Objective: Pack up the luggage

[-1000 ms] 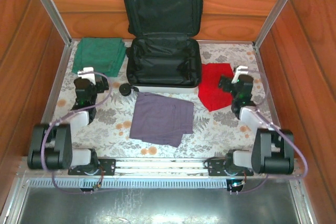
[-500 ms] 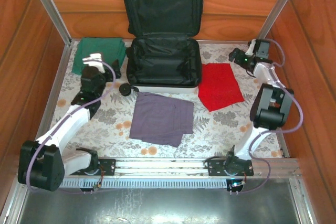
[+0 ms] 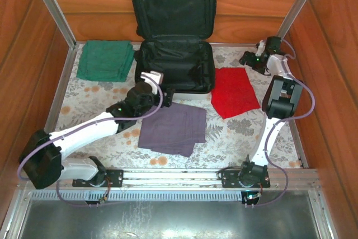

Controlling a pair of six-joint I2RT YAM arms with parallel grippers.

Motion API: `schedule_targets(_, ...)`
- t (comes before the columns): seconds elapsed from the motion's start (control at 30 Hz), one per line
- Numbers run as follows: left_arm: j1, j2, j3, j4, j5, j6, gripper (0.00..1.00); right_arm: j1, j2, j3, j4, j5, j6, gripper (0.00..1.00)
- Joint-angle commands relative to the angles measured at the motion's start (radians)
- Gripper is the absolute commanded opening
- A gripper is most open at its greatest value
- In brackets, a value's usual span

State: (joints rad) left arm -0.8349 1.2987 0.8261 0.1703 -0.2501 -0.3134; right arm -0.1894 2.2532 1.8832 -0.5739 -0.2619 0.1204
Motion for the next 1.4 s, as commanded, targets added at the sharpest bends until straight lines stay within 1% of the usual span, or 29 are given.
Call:
schedule_targets(0.0, -0.046, 0.059, 0.057, -0.032, -0.021, -0.017, 0.98, 0.007, 0.066, 0.061, -0.156, 0.025, -0.037, 0.84)
schedule_targets(0.17, -0.061, 0.125, 0.112, -0.031, 0.008, -0.025, 0.98, 0.023, 0.076, 0.039, -0.149, 0.054, -0.057, 0.83)
schedule_targets(0.33, -0.073, 0.182, 0.143, -0.032, 0.032, -0.036, 0.98, 0.056, 0.099, 0.03, -0.166, 0.086, -0.117, 0.82)
schedule_targets(0.47, -0.075, 0.207, 0.156, -0.034, 0.034, -0.044, 0.98, 0.087, 0.118, 0.046, -0.204, 0.129, -0.169, 0.79)
schedule_targets(0.57, -0.075, 0.218, 0.163, -0.041, 0.028, -0.046, 0.99, 0.102, 0.111, 0.036, -0.199, 0.146, -0.184, 0.73)
schedule_targets(0.63, -0.075, 0.22, 0.169, -0.05, 0.023, -0.052, 1.0, 0.109, 0.112, 0.037, -0.208, 0.142, -0.198, 0.58)
schedule_targets(0.67, -0.076, 0.221, 0.172, -0.059, 0.018, -0.055, 1.0, 0.112, 0.115, 0.041, -0.216, 0.138, -0.206, 0.52)
schedule_targets(0.73, -0.075, 0.223, 0.181, -0.083, 0.004, -0.061, 1.0, 0.119, 0.124, 0.049, -0.235, 0.148, -0.214, 0.32)
schedule_targets(0.77, -0.076, 0.224, 0.185, -0.096, -0.002, -0.064, 1.0, 0.12, 0.127, 0.052, -0.247, 0.154, -0.212, 0.25)
schedule_targets(0.87, -0.075, 0.233, 0.206, -0.144, -0.019, -0.078, 1.0, 0.122, 0.11, 0.046, -0.267, 0.176, -0.187, 0.07)
schedule_targets(0.9, -0.075, 0.239, 0.22, -0.168, -0.02, -0.086, 1.0, 0.12, 0.094, 0.03, -0.27, 0.193, -0.175, 0.03)
schedule_targets(0.93, -0.075, 0.247, 0.238, -0.195, -0.017, -0.092, 1.0, 0.12, 0.072, 0.01, -0.266, 0.224, -0.162, 0.0)
schedule_targets(1.0, -0.075, 0.272, 0.29, -0.271, -0.014, -0.111, 1.0, 0.115, 0.02, -0.041, -0.25, 0.29, -0.119, 0.0)
schedule_targets(1.07, -0.076, 0.306, 0.343, -0.323, 0.02, -0.118, 1.0, 0.095, -0.037, -0.103, -0.235, 0.341, -0.056, 0.0)
schedule_targets(1.1, -0.075, 0.322, 0.36, -0.33, 0.054, -0.127, 1.0, 0.079, -0.073, -0.141, -0.225, 0.355, -0.025, 0.0)
schedule_targets(1.27, -0.088, 0.409, 0.404, -0.268, 0.226, -0.263, 1.0, -0.004, -0.253, -0.357, -0.127, 0.333, 0.099, 0.0)
schedule_targets(1.33, -0.114, 0.459, 0.44, -0.251, 0.262, -0.343, 1.0, -0.042, -0.319, -0.435, -0.096, 0.313, 0.163, 0.0)
schedule_targets(1.37, -0.13, 0.478, 0.456, -0.25, 0.258, -0.389, 1.0, -0.058, -0.344, -0.461, -0.092, 0.305, 0.2, 0.0)
